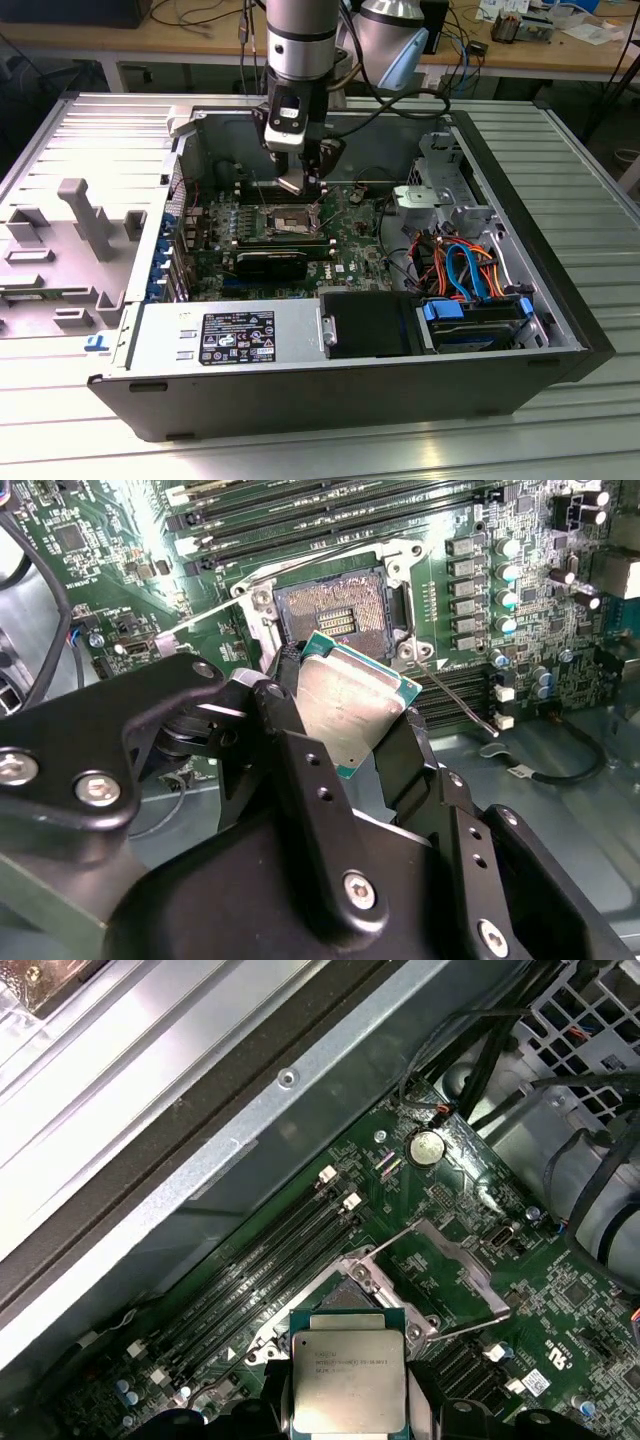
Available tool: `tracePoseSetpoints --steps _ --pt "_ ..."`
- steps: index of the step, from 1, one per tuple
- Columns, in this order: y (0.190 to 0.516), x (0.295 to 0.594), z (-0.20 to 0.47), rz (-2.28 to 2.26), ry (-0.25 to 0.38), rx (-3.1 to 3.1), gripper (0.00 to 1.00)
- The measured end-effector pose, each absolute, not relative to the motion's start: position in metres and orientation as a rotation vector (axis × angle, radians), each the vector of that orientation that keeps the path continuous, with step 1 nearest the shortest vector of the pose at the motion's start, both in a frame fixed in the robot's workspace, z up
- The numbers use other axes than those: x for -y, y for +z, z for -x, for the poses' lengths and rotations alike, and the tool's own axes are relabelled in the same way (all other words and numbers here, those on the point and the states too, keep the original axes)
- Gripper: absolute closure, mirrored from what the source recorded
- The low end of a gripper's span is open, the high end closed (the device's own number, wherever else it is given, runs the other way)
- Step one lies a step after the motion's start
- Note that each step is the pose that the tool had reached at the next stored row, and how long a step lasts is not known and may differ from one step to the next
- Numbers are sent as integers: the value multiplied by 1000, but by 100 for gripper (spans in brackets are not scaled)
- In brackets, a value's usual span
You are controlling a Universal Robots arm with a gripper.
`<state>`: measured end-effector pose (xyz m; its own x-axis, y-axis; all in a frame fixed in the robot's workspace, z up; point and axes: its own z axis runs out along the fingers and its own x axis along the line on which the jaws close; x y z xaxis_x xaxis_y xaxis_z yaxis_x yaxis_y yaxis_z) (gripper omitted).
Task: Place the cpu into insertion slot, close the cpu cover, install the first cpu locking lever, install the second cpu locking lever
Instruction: 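Place the cpu into insertion slot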
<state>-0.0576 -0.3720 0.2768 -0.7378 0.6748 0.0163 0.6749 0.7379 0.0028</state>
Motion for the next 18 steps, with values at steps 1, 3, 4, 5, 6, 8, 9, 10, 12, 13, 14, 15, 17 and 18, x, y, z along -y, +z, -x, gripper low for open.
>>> tracePoseSetpoints --steps 1,3,4,5,6,8,9,10,12,13,14,15,17,18 --pt "277 372 58 1142 -13 2911 45" --pt "277 372 58 1168 -13 2901 45" --pt "277 372 58 1177 -13 2898 45" --pt "276 372 58 1184 -13 2895 45" --pt "276 372 58 1194 -13 2891 45" --pt "276 372 58 1218 -14 2881 45" --pt "276 372 58 1227 -14 2877 45" --pt "276 372 58 1235 -14 2874 45" --pt "276 372 58 1262 -14 2862 45" --pt "276 372 58 1284 -14 2852 45" --pt "275 372 58 1302 -14 2844 45" --pt "275 372 58 1315 -14 2838 45" --pt "275 372 58 1338 -14 2828 45" --pt "275 372 58 1348 -15 2823 45"
